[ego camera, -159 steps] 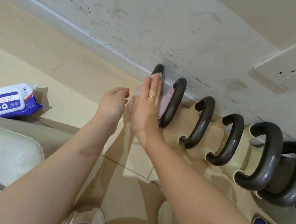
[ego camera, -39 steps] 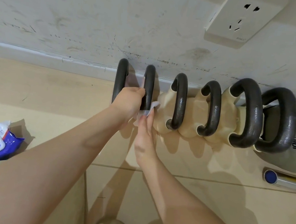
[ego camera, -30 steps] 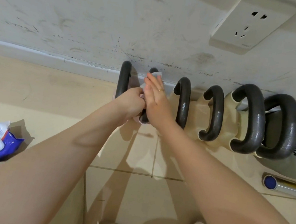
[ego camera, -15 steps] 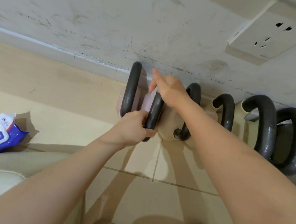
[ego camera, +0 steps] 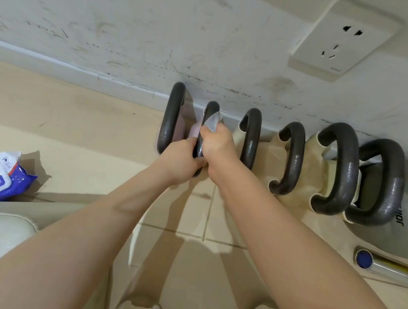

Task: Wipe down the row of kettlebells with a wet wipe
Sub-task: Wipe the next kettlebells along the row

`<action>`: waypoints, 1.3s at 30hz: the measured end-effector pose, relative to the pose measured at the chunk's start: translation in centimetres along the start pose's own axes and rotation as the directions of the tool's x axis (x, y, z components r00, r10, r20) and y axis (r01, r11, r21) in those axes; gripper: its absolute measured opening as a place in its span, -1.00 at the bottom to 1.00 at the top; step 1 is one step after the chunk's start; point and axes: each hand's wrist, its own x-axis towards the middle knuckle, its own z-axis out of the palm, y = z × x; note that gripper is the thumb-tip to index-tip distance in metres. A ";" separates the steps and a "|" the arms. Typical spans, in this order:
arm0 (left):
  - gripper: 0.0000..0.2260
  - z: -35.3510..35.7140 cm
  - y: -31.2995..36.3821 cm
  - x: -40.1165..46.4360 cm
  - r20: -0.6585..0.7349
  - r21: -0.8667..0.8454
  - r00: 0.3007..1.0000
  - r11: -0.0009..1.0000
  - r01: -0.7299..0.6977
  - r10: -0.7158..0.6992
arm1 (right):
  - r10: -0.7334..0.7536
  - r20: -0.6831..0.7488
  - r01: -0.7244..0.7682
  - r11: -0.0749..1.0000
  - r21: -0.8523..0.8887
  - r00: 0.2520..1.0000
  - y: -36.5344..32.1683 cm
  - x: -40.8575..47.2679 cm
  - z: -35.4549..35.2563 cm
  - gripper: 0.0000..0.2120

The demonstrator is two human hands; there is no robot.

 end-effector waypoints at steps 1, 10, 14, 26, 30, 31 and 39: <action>-0.88 0.0 0.3 0.1 -0.004 0.011 1.000 1.000 0.002 -0.001 | 0.000 -0.049 -0.002 1.000 -0.026 0.999 0.2 -0.2 -0.3 -0.72; -0.87 0.3 2.1 1.3 -0.127 0.037 0.989 0.996 0.078 -0.073 | -0.250 -0.007 0.250 0.968 0.002 0.968 -0.6 -4.6 -10.3 -0.79; -0.76 1.7 2.7 0.5 -0.193 0.188 0.980 0.978 0.092 -0.055 | -0.215 -0.193 0.217 0.976 -0.010 0.957 0.3 -4.1 -13.2 -0.74; -0.56 4.4 5.5 -0.4 -0.092 -0.125 0.994 0.989 -0.074 0.063 | -0.084 -0.104 0.113 0.943 0.314 0.991 2.8 -2.6 -9.0 -0.78; -0.51 4.4 5.9 -0.5 -0.066 -0.164 0.998 0.986 -0.028 0.017 | 0.056 -0.069 -0.023 0.916 0.402 0.996 1.2 -1.2 -8.5 -0.66; -0.50 4.3 6.1 -0.6 -0.059 -0.172 0.998 0.985 -0.021 0.011 | 0.087 -0.025 -0.068 0.902 0.427 0.996 0.6 -0.7 -8.6 -0.66; -0.70 4.3 6.4 -0.6 -0.072 -0.288 0.996 0.955 -0.073 0.054 | 0.178 0.058 -0.185 0.969 0.164 0.982 0.7 -0.3 -9.8 -0.71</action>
